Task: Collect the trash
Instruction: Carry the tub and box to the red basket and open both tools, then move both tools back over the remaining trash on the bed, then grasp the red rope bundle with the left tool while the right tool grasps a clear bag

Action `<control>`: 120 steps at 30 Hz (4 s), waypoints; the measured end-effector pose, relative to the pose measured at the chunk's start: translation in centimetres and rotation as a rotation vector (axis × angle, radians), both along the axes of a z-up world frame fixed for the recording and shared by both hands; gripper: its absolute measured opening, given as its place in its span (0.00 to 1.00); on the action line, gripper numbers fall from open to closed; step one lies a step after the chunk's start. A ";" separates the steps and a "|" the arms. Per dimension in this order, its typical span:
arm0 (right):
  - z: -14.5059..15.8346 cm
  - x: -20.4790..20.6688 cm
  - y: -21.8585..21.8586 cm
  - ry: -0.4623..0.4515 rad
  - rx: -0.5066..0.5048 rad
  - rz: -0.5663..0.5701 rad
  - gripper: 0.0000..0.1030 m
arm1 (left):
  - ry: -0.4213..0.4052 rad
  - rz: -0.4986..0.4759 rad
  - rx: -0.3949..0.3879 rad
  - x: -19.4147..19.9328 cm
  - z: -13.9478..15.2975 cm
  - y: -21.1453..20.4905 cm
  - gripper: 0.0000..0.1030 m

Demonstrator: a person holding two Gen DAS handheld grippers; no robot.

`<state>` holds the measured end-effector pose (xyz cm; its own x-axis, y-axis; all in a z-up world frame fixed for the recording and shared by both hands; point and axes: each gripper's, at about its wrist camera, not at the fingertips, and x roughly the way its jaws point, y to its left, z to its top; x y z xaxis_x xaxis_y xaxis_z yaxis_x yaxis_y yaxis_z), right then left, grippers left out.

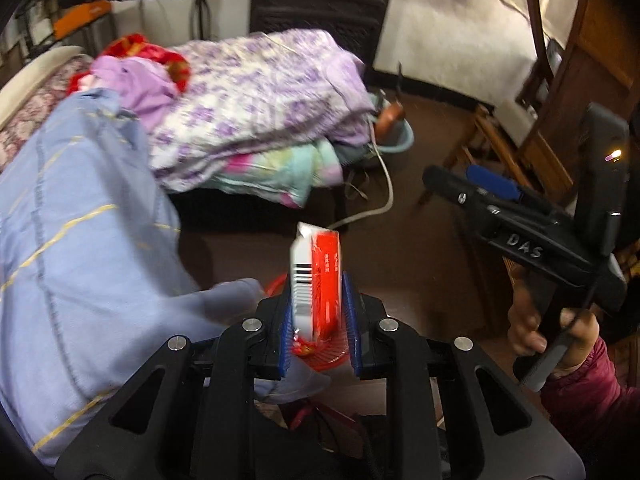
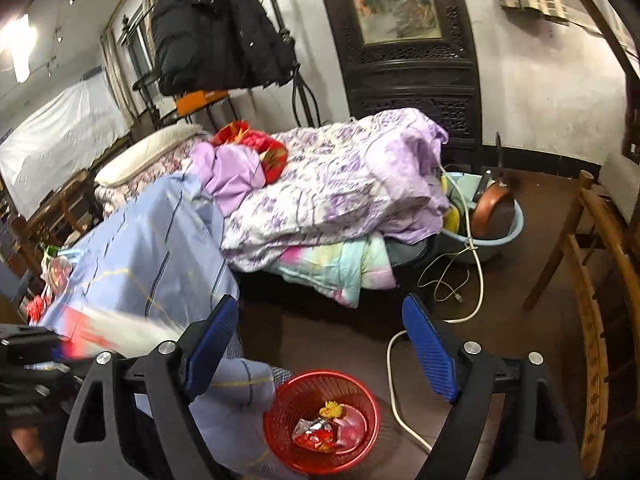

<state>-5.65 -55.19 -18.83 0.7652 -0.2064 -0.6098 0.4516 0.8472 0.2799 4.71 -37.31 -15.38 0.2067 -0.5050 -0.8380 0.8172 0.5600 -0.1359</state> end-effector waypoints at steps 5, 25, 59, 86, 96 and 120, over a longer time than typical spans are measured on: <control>-0.2 -1.1 -1.6 -0.029 0.062 -0.010 0.81 | -0.029 0.014 -0.009 -0.2 0.5 -0.5 0.58; 8.5 1.0 8.9 -0.103 -0.077 0.188 0.81 | -0.149 0.400 -0.238 2.9 8.4 17.4 0.74; 1.7 17.7 29.8 0.004 -0.136 0.503 0.88 | -0.170 0.973 -0.161 17.9 1.3 41.6 0.79; 0.1 19.3 29.9 0.049 -0.124 0.497 0.88 | -0.104 0.909 -0.229 18.8 -0.9 41.8 0.46; 0.0 19.3 30.0 0.047 -0.117 0.503 0.90 | -0.107 0.891 -0.179 23.6 0.4 41.1 0.66; 5.1 25.9 36.1 -0.049 -0.145 0.661 0.88 | -0.209 0.954 -0.283 13.2 -1.9 41.7 0.34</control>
